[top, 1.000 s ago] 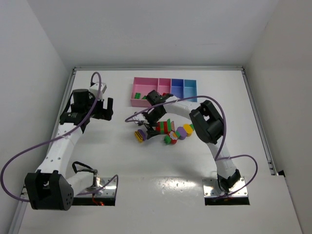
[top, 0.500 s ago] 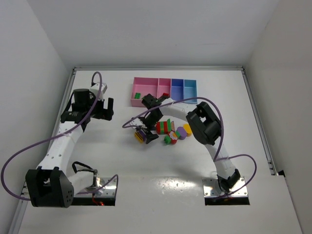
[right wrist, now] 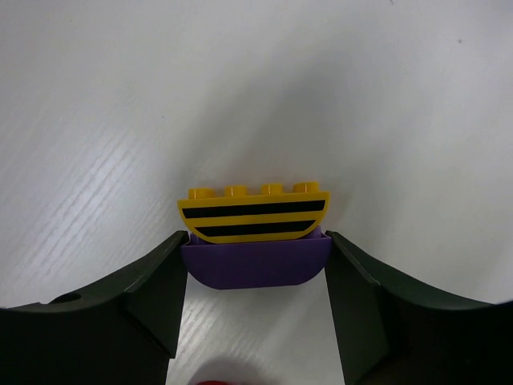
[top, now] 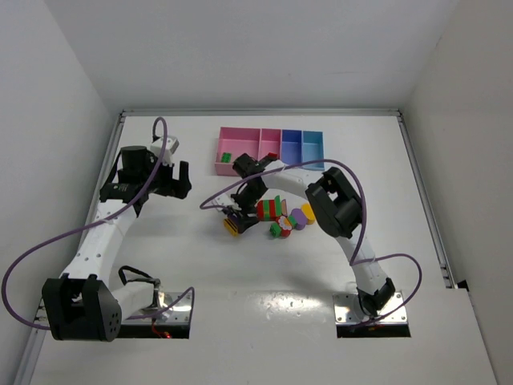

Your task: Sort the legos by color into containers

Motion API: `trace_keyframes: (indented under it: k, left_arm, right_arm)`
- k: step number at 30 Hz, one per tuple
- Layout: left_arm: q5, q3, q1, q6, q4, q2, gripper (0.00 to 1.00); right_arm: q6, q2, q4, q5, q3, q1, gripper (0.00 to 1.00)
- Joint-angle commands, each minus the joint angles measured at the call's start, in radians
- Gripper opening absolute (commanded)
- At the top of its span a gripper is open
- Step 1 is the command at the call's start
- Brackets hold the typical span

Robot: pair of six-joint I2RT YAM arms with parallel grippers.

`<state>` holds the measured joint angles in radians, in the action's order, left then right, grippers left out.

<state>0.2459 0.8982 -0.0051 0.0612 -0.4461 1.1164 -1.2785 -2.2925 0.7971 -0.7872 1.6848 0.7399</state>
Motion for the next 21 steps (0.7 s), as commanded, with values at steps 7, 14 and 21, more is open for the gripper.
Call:
trace_keyframes:
  k: [7,14,21]
  left_arm:
    - [0.531,-0.033,0.01,-0.165,0.053,0.0,0.94]
    - [0.68,-0.005,0.028,-0.276,0.167,0.129,0.94]
    - [0.745,0.068,0.047,-0.337,0.25,0.252,0.94]
  right_arm:
    - [0.481,0.224,-0.3,-0.006,-0.026,-0.103,0.07]
    - [0.737,0.378,-0.622,-0.006,-0.151,-0.126,0.04]
    - [0.757,0.418,-0.622,-0.006,-0.171,-0.108,0.04]
